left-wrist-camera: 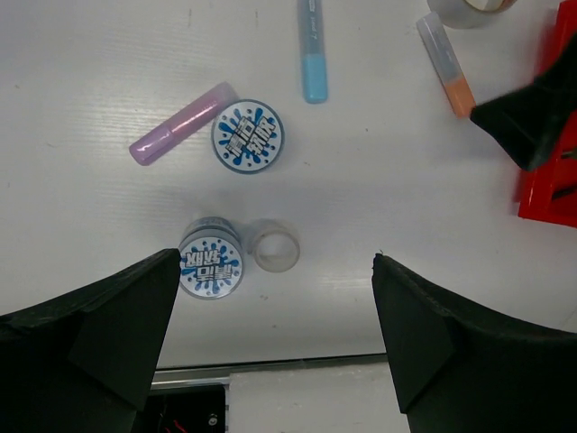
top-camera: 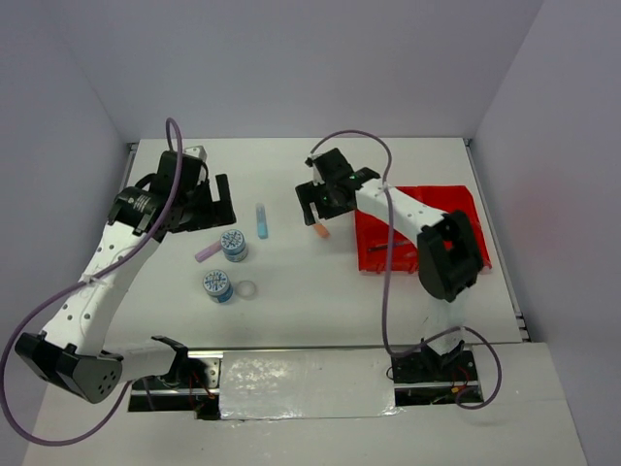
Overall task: Sort the stationery into containers
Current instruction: Pick up the pen from the center of the board, then place the pen in the storage box.
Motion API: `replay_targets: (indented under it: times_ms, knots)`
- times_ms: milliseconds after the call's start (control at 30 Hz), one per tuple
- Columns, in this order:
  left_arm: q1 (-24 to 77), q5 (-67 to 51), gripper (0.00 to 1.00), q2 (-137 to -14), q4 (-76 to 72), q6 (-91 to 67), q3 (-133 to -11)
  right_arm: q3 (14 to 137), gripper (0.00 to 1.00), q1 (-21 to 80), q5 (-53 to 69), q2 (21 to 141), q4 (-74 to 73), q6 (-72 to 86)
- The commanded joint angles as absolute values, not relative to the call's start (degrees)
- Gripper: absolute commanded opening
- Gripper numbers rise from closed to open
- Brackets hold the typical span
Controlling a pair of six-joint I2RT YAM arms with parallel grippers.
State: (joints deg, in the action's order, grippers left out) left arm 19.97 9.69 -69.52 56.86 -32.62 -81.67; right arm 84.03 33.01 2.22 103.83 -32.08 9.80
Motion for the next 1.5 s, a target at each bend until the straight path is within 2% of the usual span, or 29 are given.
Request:
replay_targets:
  times_ms: [0, 333, 433, 467, 533, 600, 633, 733, 767, 900, 1000, 1033, 1233, 1467]
  knots:
    - [19.8, 4.6, 0.99, -71.7, 57.7, -28.3, -84.4, 92.9, 0.87, 33.7, 0.7, 110.8, -38.7, 3.0]
    - [19.7, -2.0, 0.99, -71.6, 54.8, -24.0, -83.8, 96.1, 0.83, 35.1, -0.3, 121.7, -35.7, 0.0]
    - [19.7, -2.3, 0.99, -72.4, 54.1, -23.1, -83.8, 98.1, 0.77, 36.2, 1.4, 125.2, -36.6, -2.5]
    - [19.7, -2.1, 0.99, -72.7, 54.1, -22.9, -84.2, 99.0, 0.70, 36.5, 1.8, 126.1, -37.4, -2.9]
    - [19.7, -2.1, 0.99, -73.2, 53.7, -22.7, -84.5, 99.8, 0.65, 37.0, 2.0, 128.5, -38.1, -2.6]
    - [19.8, -2.0, 0.99, -73.7, 53.3, -22.6, -85.0, 100.1, 0.42, 37.1, 3.0, 129.3, -38.8, -2.1]
    - [19.7, -1.9, 0.99, -73.7, 53.3, -22.8, -85.1, 99.9, 0.35, 37.2, 3.5, 128.7, -38.8, -1.8]
    - [19.7, -2.1, 0.99, -73.5, 53.0, -23.2, -85.2, 96.5, 0.03, 38.7, 6.9, 122.7, -35.7, -0.2]
    - [19.7, -2.1, 0.99, -73.0, 52.9, -23.4, -84.9, 93.7, 0.00, 38.9, 10.2, 120.3, -32.2, 1.6]
    - [19.7, -1.0, 0.99, -71.8, 52.6, -23.7, -83.9, 85.7, 0.00, 38.2, 19.1, 106.3, -19.7, 8.4]
    - [19.7, -0.3, 0.99, -71.3, 52.7, -24.1, -83.6, 83.7, 0.00, 33.0, 11.9, 98.1, -18.3, 19.4]
    - [19.7, -0.3, 0.99, -71.2, 52.6, -24.5, -83.1, 83.1, 0.00, 31.4, 3.3, 96.0, -19.3, 28.6]
    - [19.7, -0.3, 0.99, -72.8, 52.3, -27.0, -85.0, 82.2, 0.00, 22.8, -24.9, 94.7, -40.3, 59.8]
    - [19.7, -0.4, 0.99, -76.4, 50.6, -27.2, -88.7, 88.6, 0.00, 16.6, -25.8, 102.3, -49.6, 73.2]
